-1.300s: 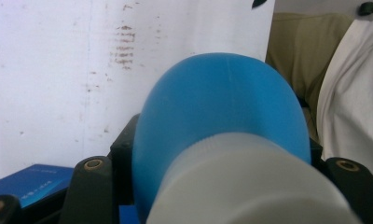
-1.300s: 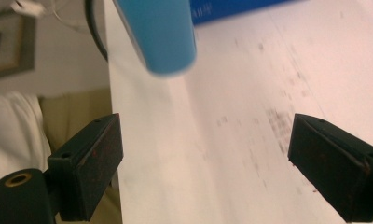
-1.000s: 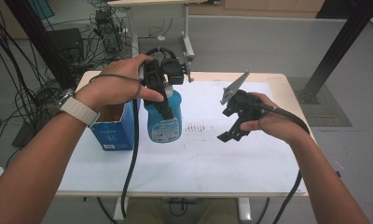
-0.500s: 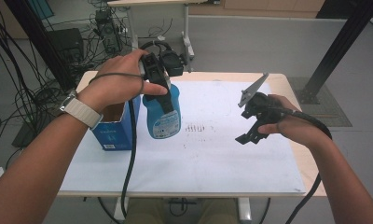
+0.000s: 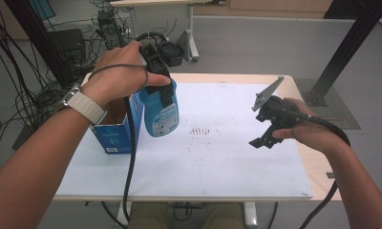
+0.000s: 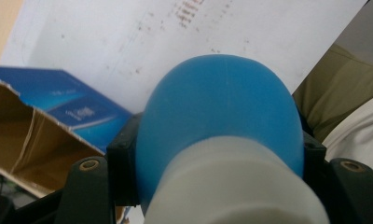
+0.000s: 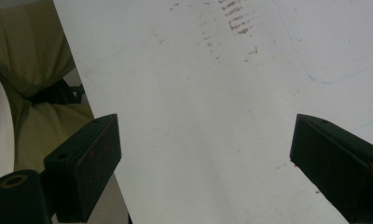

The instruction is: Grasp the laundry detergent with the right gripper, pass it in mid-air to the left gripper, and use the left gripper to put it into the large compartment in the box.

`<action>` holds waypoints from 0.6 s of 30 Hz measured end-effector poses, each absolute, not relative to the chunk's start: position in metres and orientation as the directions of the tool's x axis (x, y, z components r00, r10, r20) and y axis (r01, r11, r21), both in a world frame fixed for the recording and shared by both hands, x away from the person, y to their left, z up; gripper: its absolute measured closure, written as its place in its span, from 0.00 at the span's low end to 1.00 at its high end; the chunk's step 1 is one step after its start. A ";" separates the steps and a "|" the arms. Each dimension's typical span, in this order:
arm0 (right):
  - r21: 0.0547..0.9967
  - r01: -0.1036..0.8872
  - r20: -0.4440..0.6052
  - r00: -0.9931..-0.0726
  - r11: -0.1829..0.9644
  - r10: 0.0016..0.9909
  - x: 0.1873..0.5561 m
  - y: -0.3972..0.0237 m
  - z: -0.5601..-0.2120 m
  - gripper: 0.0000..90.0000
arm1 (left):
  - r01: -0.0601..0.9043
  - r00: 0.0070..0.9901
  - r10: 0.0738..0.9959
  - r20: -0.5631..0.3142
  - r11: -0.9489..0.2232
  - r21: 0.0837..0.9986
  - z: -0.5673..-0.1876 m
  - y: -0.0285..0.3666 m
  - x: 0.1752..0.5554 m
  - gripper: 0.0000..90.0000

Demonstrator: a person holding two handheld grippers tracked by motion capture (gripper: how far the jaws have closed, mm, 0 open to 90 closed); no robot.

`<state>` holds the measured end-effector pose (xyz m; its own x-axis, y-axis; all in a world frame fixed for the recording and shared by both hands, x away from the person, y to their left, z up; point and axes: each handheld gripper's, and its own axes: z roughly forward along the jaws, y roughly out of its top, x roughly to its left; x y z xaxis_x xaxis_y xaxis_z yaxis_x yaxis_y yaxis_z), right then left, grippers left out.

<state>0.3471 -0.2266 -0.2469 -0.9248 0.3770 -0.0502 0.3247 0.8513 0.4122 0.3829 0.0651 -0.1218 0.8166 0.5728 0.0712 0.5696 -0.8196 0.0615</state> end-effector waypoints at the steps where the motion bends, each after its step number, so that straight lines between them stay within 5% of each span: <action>1: 0.413 0.326 -0.051 -0.924 0.850 0.379 0.347 -0.227 -0.247 0.10 | 0.582 0.809 0.584 0.067 -0.812 0.053 -0.121 0.066 0.385 0.41; 18: 0.411 0.335 -0.064 -0.917 0.848 0.394 0.356 -0.228 -0.252 0.10 | 0.773 0.630 0.774 0.064 -0.633 0.037 -0.107 0.080 0.413 0.41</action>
<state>0.3562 -0.2276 -0.2523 -0.9170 0.3937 -0.0639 0.3352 0.8477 0.4112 0.4128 0.0797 -0.1067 0.6300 0.7739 0.0638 0.7735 -0.6327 0.0372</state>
